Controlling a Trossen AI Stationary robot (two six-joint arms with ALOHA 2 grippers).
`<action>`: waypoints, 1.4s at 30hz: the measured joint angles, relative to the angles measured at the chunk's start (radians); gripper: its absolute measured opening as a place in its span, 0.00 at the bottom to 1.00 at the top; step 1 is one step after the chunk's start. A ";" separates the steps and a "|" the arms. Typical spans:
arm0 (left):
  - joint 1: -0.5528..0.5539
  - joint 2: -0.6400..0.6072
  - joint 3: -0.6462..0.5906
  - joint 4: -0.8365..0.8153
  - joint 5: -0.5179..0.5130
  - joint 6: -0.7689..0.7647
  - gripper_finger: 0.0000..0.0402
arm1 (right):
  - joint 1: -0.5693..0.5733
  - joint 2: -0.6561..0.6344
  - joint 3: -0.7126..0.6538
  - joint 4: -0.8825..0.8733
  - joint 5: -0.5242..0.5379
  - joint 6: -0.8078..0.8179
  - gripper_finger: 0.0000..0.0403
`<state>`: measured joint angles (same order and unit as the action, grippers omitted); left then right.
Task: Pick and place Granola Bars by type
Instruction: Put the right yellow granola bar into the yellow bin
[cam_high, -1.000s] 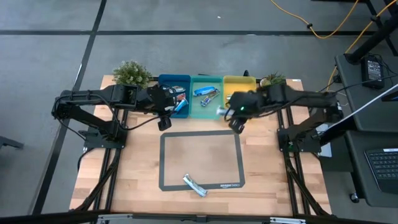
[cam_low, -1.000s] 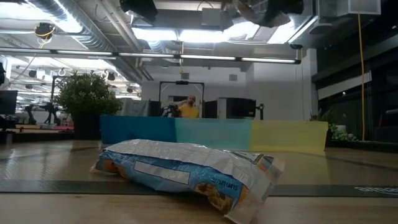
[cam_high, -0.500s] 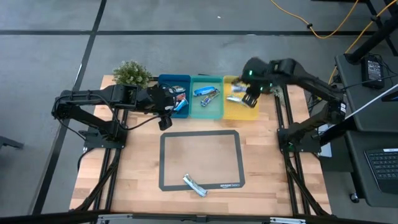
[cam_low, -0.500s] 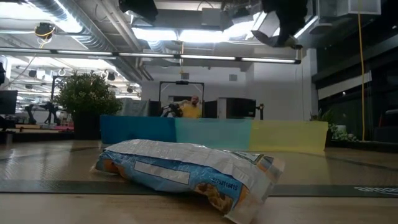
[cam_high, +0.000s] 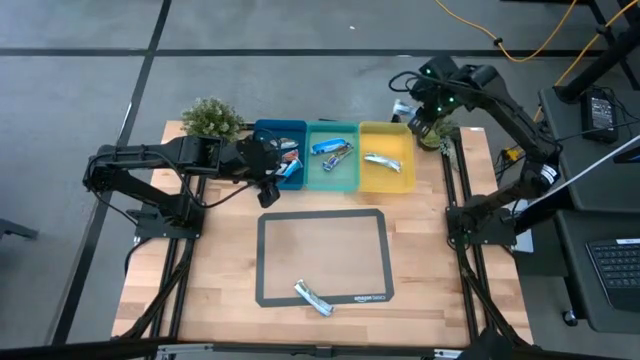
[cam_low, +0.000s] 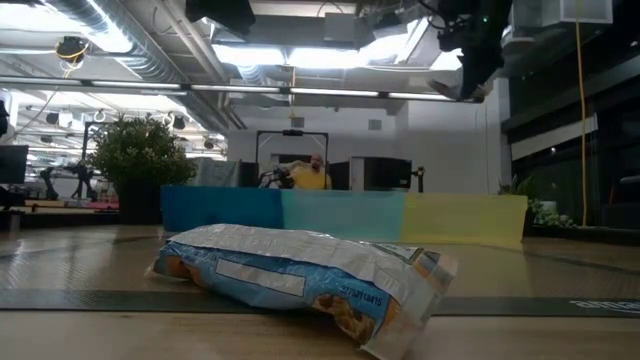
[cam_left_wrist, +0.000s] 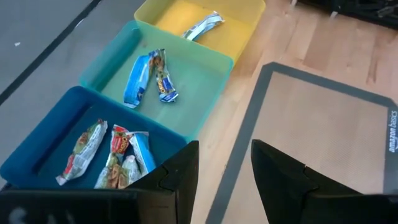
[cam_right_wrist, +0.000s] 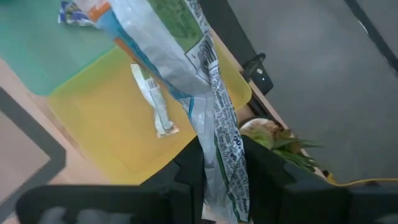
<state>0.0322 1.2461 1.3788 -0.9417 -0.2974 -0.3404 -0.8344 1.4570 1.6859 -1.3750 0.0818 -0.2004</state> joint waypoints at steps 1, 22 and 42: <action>0.000 0.000 0.000 0.000 0.000 -0.007 0.35 | -0.007 0.004 0.000 0.001 -0.002 -0.014 0.23; 0.000 0.005 0.000 0.000 -0.080 -0.016 0.35 | -0.025 0.079 -0.452 0.421 -0.086 -0.006 0.23; 0.000 0.033 0.000 -0.001 -0.102 -0.013 0.35 | -0.034 0.264 -0.506 0.552 -0.104 -0.017 0.23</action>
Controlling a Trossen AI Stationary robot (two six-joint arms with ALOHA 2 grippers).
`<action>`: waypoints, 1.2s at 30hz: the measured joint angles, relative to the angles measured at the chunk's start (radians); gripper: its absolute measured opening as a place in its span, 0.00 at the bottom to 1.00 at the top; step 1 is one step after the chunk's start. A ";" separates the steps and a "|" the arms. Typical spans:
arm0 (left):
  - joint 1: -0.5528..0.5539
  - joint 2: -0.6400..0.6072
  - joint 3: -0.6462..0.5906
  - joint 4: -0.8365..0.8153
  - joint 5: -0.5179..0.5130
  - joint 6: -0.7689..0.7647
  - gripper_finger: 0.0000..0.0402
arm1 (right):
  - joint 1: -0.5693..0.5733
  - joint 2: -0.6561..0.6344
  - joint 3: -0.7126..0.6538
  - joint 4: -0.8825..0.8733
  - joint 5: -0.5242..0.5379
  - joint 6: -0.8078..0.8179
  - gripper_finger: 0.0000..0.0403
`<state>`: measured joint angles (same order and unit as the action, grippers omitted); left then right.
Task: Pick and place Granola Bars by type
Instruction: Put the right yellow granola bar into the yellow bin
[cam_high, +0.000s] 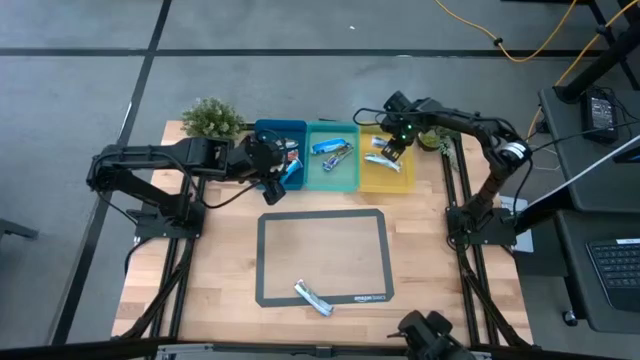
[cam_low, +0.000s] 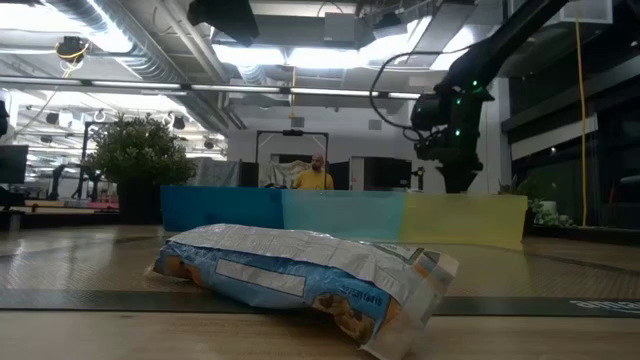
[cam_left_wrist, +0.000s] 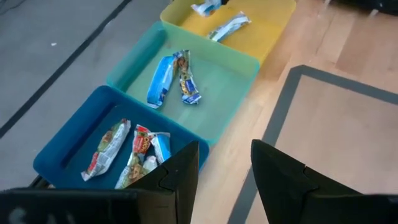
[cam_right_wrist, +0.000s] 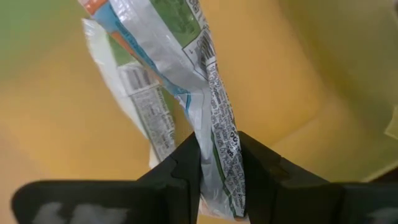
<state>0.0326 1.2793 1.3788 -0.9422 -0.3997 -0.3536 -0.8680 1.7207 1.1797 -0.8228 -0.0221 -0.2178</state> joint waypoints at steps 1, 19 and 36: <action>0.000 0.003 0.000 -0.001 0.007 0.000 0.35 | 0.000 0.012 0.000 0.002 0.001 0.000 0.23; 0.000 0.005 0.000 0.000 0.061 -0.026 0.35 | -0.013 0.093 0.000 0.051 0.001 -0.002 0.23; 0.000 0.005 0.000 0.000 0.054 -0.026 0.35 | -0.013 0.093 0.000 0.055 -0.016 -0.023 0.38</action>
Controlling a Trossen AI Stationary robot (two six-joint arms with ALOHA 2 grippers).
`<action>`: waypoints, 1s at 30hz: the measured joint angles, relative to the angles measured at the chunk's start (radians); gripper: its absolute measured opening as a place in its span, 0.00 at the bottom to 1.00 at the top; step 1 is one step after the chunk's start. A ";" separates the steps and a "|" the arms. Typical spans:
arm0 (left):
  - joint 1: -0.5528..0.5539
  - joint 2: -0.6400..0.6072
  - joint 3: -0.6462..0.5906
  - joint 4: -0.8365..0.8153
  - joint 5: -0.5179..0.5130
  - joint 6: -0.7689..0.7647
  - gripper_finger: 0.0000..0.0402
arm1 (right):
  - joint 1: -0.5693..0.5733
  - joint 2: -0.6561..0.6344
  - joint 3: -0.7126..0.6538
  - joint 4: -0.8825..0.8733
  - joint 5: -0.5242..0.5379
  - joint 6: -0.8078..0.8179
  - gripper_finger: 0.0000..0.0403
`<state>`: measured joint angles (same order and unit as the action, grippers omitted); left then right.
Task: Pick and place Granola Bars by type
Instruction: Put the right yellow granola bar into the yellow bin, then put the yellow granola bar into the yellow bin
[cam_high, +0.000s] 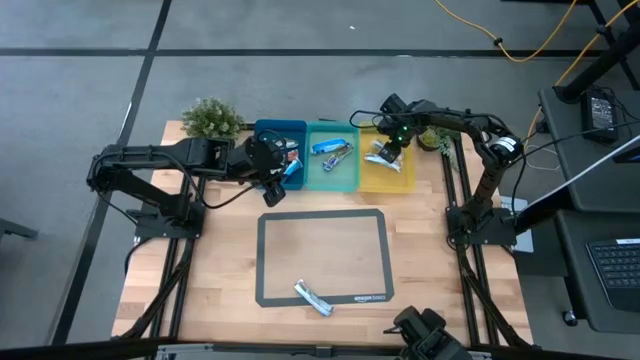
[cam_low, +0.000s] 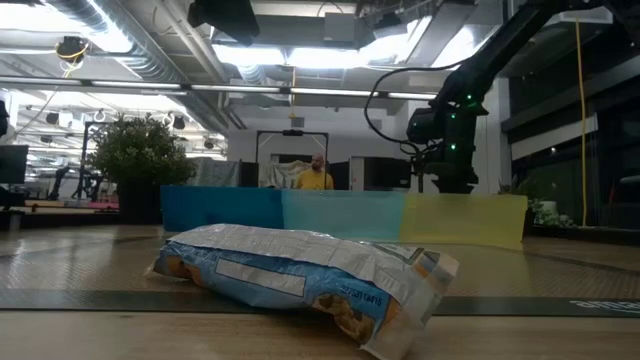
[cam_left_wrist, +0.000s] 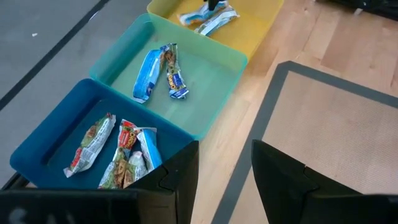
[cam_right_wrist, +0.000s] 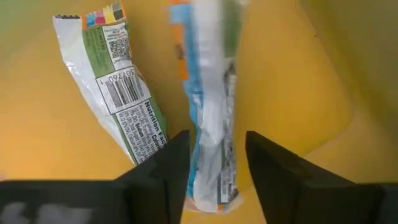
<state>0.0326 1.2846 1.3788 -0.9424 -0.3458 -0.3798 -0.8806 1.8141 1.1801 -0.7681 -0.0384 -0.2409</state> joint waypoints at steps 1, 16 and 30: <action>0.000 0.000 0.000 0.000 0.000 0.000 0.35 | 0.000 0.000 0.000 0.000 0.000 0.000 0.41; -0.033 0.019 0.000 0.002 0.194 0.117 0.35 | 0.018 -0.040 0.000 -0.056 0.000 0.000 0.49; -0.156 0.197 0.000 0.005 0.325 0.653 0.35 | 0.133 -0.321 0.000 -0.094 -0.014 0.073 0.39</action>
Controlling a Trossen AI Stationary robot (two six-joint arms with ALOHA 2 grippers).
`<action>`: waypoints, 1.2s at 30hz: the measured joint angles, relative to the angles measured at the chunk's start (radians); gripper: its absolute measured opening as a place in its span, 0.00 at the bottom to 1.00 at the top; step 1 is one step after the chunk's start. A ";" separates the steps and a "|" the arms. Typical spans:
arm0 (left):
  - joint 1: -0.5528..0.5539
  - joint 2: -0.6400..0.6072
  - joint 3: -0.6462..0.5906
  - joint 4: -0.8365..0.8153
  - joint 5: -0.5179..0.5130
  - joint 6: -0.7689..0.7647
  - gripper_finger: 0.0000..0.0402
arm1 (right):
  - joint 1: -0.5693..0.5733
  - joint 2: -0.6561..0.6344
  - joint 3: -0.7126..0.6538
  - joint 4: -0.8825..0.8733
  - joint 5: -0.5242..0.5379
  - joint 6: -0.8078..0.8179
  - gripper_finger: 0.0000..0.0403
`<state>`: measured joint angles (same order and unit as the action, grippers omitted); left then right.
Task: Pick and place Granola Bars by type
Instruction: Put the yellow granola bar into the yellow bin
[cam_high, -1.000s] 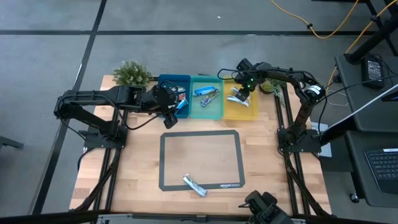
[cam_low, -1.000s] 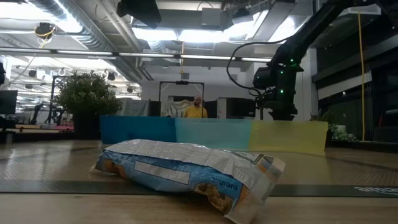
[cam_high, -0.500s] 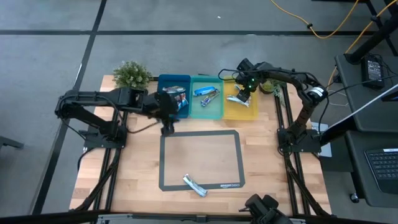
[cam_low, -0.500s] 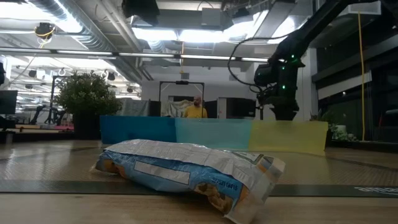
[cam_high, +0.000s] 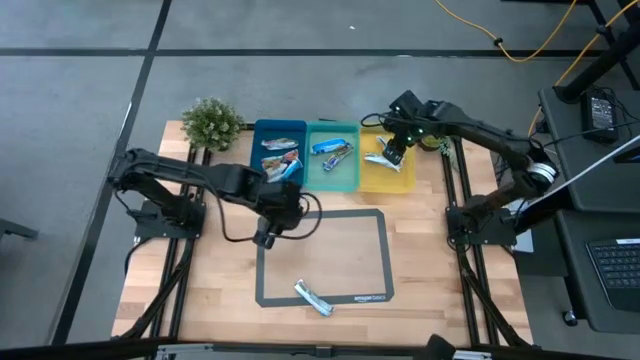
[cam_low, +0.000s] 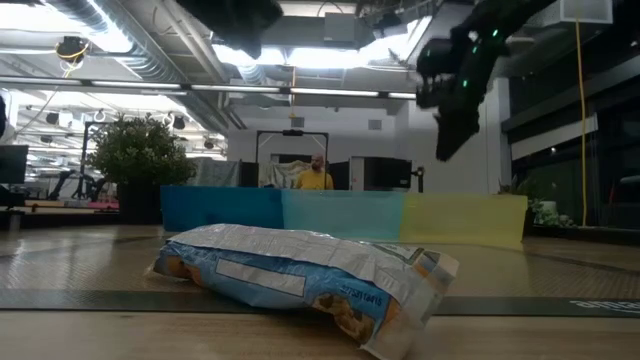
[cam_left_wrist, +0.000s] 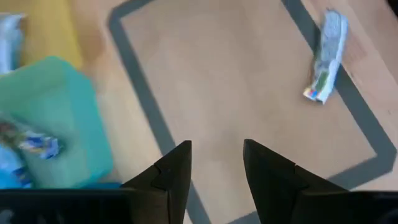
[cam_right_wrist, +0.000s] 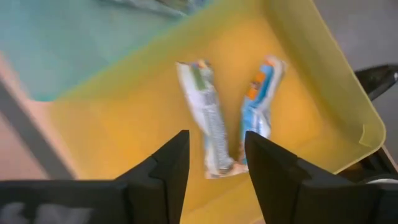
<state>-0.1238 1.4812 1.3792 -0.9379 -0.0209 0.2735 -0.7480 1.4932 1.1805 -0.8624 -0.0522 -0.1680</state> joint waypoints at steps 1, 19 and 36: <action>0.001 0.011 0.000 -0.001 0.017 0.017 0.35 | 0.016 -0.024 0.000 -0.005 -0.002 0.011 0.39; -0.019 0.165 0.000 0.030 0.386 0.333 0.35 | 0.468 -0.421 -0.076 -0.074 0.154 0.390 0.38; -0.103 0.241 0.001 0.053 0.382 0.532 0.34 | 1.106 -0.474 -0.330 0.161 0.350 0.780 0.38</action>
<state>-0.2269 1.7226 1.3799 -0.8846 0.3607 0.8058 0.3584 1.0194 0.8501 -0.7016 0.2974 0.6121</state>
